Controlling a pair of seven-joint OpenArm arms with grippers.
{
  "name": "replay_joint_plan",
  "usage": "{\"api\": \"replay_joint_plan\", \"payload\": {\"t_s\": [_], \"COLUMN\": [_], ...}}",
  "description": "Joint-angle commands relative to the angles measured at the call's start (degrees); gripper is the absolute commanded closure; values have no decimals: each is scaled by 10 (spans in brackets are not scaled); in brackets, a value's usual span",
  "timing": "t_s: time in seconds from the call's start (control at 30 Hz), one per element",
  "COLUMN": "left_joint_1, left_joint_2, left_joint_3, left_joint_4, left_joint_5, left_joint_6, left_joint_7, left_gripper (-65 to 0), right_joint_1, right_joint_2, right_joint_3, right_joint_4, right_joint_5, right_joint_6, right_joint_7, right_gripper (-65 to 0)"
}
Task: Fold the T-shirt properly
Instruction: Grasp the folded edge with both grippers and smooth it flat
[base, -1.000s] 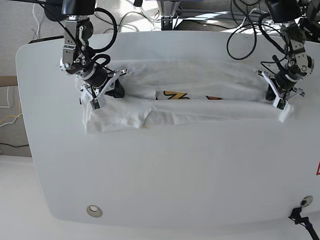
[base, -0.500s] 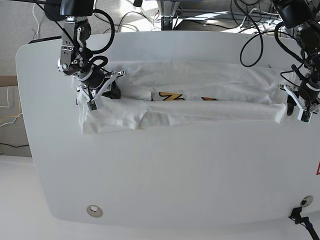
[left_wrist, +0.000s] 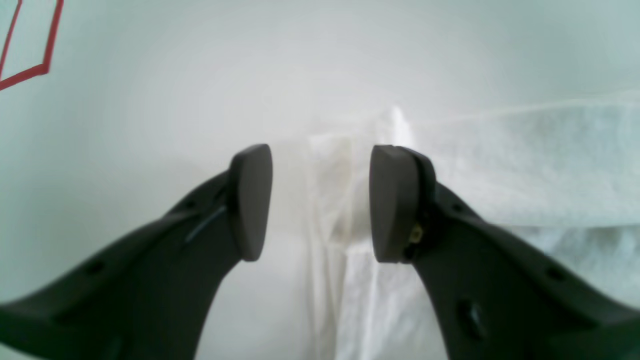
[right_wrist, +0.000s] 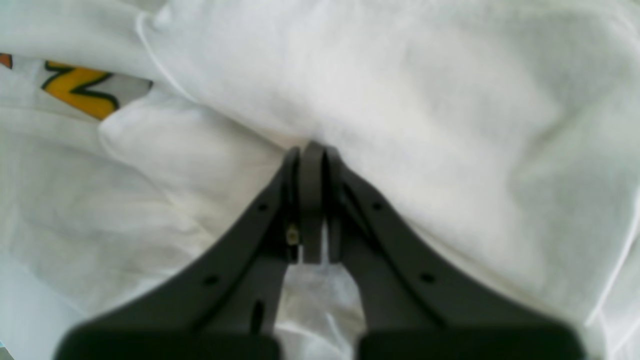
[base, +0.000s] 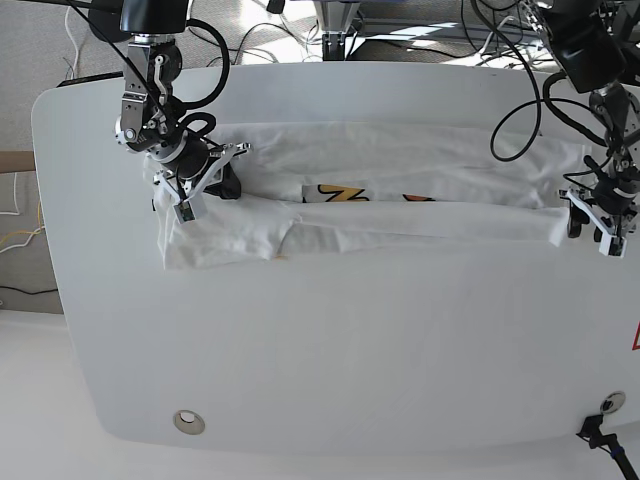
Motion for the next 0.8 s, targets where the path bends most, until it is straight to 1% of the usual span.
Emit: {"api": "replay_joint_plan", "payload": {"t_s": [0.0,0.27,0.63,0.67,0.77], "left_joint_1": [-13,-14,-14,-14,-14], "left_joint_2": [-10,-9,-9,-9,-9], "left_joint_3": [10,43,58,58,58], "left_joint_4": [2,1,0,0,0], "left_joint_5": [-8,-9,-9,-9,-9], "left_joint_6": [-1,-1,-1,-1,-1], "left_joint_7": [-11,-12,-12,-12,-12], "left_gripper": [-296,-299,-294,-284,-199], "right_joint_1": [-4,-3,-1,-1,0], "right_joint_2": [5,5,5,5,5], "right_joint_3": [0,0,2,2,2], "right_joint_4": [-1,-1,-1,-1,-1], "right_joint_5": [-27,-25,-22,-22,-21], "right_joint_6": [-12,-12,-12,-12,-12], "right_joint_7": [-31,-31,-31,-31,-30], "right_gripper": [0,0,0,0,0]}}
